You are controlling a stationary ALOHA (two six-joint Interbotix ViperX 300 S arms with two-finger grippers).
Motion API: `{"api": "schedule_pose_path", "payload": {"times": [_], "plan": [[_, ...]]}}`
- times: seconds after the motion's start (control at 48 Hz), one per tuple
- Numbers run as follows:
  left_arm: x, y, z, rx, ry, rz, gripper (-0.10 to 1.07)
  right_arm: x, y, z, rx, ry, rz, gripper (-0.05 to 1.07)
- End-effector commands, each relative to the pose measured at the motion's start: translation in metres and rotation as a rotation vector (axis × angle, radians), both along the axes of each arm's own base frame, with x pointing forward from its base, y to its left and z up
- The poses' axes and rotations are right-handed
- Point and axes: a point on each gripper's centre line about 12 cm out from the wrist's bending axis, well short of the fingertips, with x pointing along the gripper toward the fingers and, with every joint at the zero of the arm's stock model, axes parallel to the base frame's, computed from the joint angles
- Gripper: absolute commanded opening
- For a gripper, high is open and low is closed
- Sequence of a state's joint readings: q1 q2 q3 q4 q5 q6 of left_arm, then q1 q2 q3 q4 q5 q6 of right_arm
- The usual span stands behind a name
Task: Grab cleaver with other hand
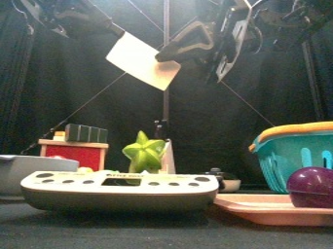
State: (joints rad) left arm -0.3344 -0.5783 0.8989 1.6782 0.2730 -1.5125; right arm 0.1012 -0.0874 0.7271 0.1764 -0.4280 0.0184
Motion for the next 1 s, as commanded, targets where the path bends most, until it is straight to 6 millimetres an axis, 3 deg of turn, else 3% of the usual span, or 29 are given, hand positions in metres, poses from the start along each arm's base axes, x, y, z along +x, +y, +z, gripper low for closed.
{"api": "schedule_pose_path", "payload": {"times": [0.0,0.229,0.521,0.667,0.979], "plan": [[0.0039,-0.0005,0.0117,-0.012,-0.028,0.005,0.49,0.0037,-0.0048,0.0127,0.011,-0.028,-0.017,0.61],[0.0039,-0.0005,0.0117,-0.013,-0.027,0.006,0.49,0.0058,-0.0041,0.0128,0.013,-0.010,-0.013,0.52],[0.0030,-0.0004,0.0087,-0.025,-0.016,0.009,0.50,0.0046,-0.0035,0.0146,0.004,-0.008,-0.005,0.32],[0.0027,-0.0007,0.0074,-0.067,-0.002,0.018,0.51,0.0046,-0.0035,0.0164,0.004,-0.013,-0.005,0.30],[0.0013,0.0019,0.0025,-0.154,0.032,0.055,0.76,0.0034,-0.0036,0.0141,0.004,-0.006,-0.005,0.30]]}}
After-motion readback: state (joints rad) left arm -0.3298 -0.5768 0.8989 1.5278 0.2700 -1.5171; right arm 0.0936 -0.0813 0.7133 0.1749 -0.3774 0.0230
